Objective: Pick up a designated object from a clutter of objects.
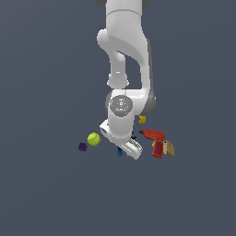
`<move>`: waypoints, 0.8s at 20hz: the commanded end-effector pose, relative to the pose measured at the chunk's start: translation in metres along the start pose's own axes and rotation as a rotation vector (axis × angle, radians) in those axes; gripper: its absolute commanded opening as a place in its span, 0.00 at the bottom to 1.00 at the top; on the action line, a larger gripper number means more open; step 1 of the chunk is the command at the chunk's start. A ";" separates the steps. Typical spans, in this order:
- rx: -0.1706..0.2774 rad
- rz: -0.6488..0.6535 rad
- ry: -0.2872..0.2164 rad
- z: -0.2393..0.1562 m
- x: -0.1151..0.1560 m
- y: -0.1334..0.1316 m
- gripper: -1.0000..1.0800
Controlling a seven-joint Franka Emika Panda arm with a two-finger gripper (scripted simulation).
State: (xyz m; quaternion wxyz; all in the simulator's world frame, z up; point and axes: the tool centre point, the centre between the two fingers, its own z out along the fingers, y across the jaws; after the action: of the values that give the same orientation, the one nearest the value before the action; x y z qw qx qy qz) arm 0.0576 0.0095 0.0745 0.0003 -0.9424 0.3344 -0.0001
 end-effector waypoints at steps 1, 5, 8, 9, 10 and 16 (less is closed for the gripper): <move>-0.001 0.001 -0.001 0.013 -0.001 0.001 0.96; -0.001 0.002 0.000 0.028 0.000 0.000 0.96; -0.001 0.003 0.000 0.032 0.000 0.000 0.96; -0.001 0.003 0.000 0.032 0.000 0.000 0.96; -0.001 0.003 0.000 0.032 0.000 0.000 0.00; -0.001 0.003 0.000 0.032 0.000 0.000 0.00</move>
State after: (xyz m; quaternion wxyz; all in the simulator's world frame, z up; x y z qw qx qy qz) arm 0.0579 0.0092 0.0430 0.0000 -0.9419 0.3359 -0.0001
